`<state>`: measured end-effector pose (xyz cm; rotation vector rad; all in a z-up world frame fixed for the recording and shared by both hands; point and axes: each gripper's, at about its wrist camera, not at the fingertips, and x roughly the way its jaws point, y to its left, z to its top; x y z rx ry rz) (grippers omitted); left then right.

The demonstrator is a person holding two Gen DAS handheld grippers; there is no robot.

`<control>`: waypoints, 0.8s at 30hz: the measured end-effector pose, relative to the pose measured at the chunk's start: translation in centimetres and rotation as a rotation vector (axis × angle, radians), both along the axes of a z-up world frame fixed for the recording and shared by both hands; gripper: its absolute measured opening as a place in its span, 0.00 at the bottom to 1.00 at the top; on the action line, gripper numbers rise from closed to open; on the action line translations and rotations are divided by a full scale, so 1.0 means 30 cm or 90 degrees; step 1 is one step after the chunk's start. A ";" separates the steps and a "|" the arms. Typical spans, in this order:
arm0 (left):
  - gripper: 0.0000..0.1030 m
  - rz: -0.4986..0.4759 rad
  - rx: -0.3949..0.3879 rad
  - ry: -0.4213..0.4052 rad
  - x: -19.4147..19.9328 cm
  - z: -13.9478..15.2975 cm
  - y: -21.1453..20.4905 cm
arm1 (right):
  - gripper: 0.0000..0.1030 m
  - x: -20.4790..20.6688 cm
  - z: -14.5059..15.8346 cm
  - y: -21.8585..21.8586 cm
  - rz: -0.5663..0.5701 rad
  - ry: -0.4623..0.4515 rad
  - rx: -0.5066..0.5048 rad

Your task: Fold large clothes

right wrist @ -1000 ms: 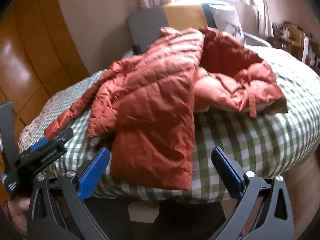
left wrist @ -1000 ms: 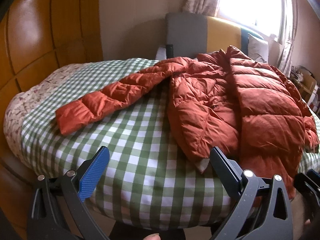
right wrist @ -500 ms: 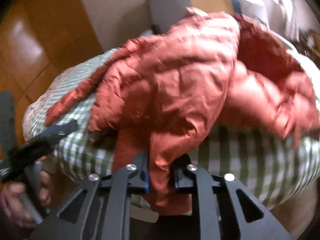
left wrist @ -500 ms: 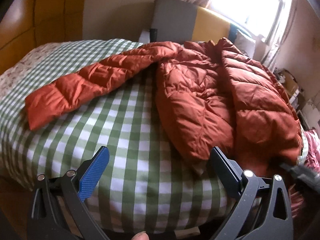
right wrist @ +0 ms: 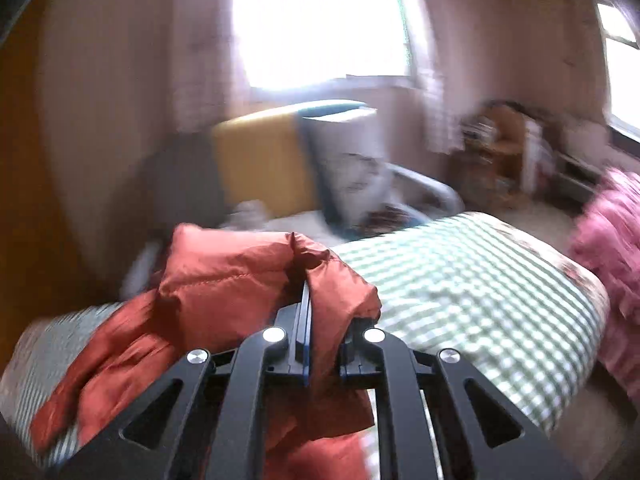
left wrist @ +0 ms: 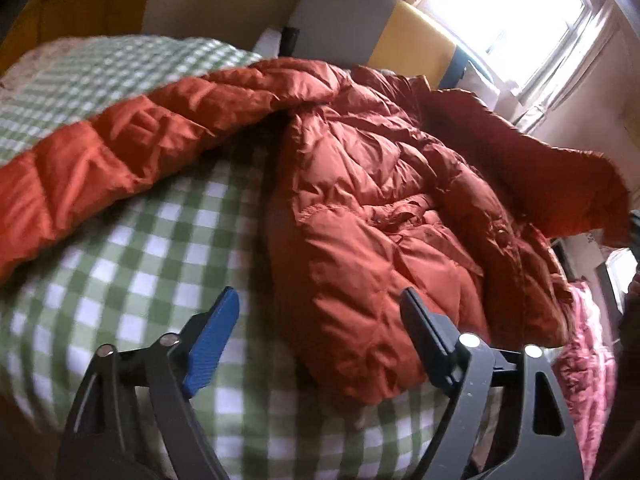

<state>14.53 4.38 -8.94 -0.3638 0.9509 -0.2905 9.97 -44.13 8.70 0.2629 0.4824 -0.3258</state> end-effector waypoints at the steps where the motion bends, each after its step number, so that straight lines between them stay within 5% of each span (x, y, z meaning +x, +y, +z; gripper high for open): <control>1: 0.73 -0.002 -0.010 0.017 0.021 -0.013 -0.004 | 0.08 0.053 -0.023 -0.086 -0.044 0.018 0.005; 5: 0.73 -0.017 -0.058 0.040 0.072 -0.036 -0.017 | 0.09 0.144 -0.117 -0.325 -0.146 0.065 0.061; 8: 0.73 -0.028 -0.081 0.050 0.106 -0.050 -0.034 | 0.27 0.158 -0.200 -0.476 -0.164 0.076 0.137; 10: 0.71 -0.032 -0.088 0.051 0.122 -0.060 -0.045 | 0.82 0.142 -0.244 -0.528 -0.164 0.076 0.186; 12: 0.65 -0.032 -0.093 0.054 0.137 -0.066 -0.049 | 0.97 0.094 -0.283 -0.548 -0.153 0.056 0.238; 16: 0.43 -0.036 -0.108 0.053 0.175 -0.074 -0.054 | 0.97 0.031 -0.345 -0.479 -0.090 0.087 0.260; 21: 0.14 -0.053 -0.111 0.042 0.191 -0.060 -0.030 | 0.97 0.019 -0.492 -0.270 0.109 0.192 0.319; 23: 0.10 -0.041 -0.112 0.035 0.186 -0.042 0.012 | 0.84 0.026 -0.531 -0.165 0.164 0.231 0.293; 24: 0.09 -0.038 -0.114 0.032 0.181 -0.029 0.035 | 0.55 0.033 -0.540 -0.100 0.182 0.258 0.251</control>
